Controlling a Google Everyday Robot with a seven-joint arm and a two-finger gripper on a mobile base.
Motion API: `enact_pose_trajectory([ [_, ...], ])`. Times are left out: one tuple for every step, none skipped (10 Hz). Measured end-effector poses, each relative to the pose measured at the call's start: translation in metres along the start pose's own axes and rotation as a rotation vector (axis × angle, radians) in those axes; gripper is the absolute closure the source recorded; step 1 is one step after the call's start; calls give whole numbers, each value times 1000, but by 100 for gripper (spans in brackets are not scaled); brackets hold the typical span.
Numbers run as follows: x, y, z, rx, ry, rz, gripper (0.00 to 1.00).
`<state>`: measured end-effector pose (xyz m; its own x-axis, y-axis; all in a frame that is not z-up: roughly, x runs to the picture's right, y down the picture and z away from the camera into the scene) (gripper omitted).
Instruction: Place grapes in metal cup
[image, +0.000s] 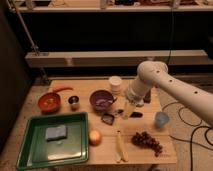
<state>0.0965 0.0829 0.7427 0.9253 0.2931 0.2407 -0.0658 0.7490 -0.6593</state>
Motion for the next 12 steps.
enact_pose_trajectory([
  [2, 3, 1, 2, 33, 12, 20],
  [9, 11, 0, 9, 107, 44, 20],
  [22, 23, -2, 8, 171, 78, 20],
  [35, 35, -5, 6, 197, 104, 20],
  [58, 56, -10, 0, 224, 144, 20],
  [73, 67, -13, 0, 232, 173, 20],
  [82, 72, -14, -1, 236, 189, 20],
  [94, 81, -16, -1, 250, 219, 20],
  [105, 87, -15, -1, 269, 244, 20],
  [115, 92, -15, 3, 283, 270, 20],
  [128, 100, -15, 5, 309, 302, 20],
  [136, 107, -13, 4, 334, 331, 20],
])
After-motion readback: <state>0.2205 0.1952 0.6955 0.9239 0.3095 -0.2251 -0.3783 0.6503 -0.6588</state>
